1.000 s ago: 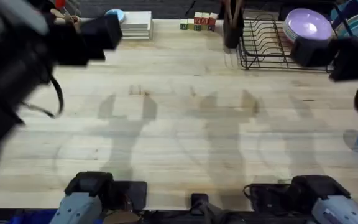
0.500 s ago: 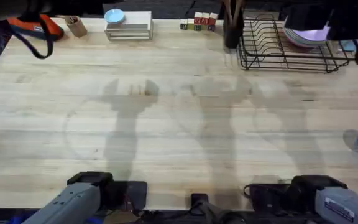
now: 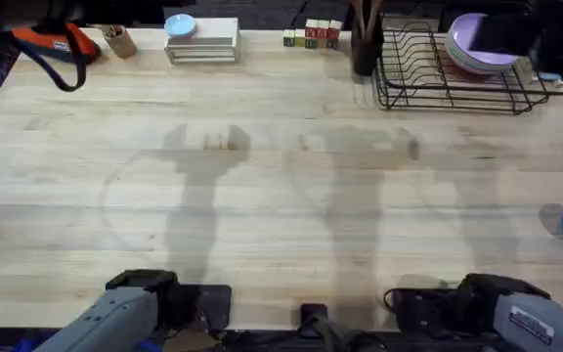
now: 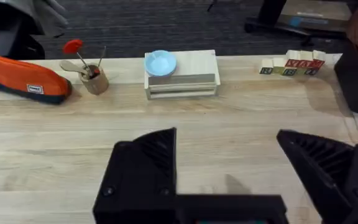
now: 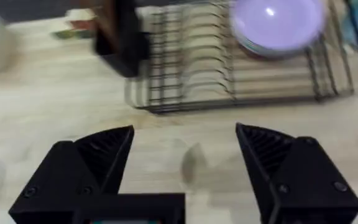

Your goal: Pick up the cup on the table and put them onto the rack.

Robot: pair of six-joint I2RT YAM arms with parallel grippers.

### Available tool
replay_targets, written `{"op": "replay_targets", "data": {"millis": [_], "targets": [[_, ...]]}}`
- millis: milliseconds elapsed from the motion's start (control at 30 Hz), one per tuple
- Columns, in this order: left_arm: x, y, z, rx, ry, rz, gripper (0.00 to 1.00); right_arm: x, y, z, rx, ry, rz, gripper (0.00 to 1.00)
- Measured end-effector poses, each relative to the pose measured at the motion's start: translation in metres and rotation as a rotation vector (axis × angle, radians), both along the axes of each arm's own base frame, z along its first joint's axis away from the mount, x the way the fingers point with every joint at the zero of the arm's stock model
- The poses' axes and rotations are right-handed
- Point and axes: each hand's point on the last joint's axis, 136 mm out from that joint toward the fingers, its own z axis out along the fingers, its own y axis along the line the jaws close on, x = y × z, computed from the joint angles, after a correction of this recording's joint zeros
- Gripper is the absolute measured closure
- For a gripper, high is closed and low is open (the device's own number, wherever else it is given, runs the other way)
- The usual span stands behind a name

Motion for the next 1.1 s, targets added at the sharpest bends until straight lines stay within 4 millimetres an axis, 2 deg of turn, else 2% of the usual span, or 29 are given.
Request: {"op": "replay_targets", "data": {"millis": [200, 367, 533, 833, 1100], "targets": [[0.0, 0.0, 0.0, 0.0, -0.001, 0.0, 0.008, -0.023, -0.06, -0.014, 0.093, 0.065, -0.256, 0.005], [0.0, 0.0, 0.0, 0.0, -0.001, 0.0, 0.007, -0.051, -0.094, -0.03, 0.154, 0.139, -0.422, 0.006], [0.0, 0.0, 0.0, 0.0, -0.001, 0.0, 0.007, -0.073, -0.109, -0.042, 0.191, 0.2, -0.515, 0.005], [0.0, 0.0, 0.0, 0.0, -0.001, 0.0, 0.007, -0.102, -0.123, -0.053, 0.219, 0.278, -0.616, 0.005], [0.0, 0.0, 0.0, 0.0, -0.001, 0.0, 0.007, -0.128, -0.145, -0.042, 0.178, 0.301, -0.72, 0.005]]}}
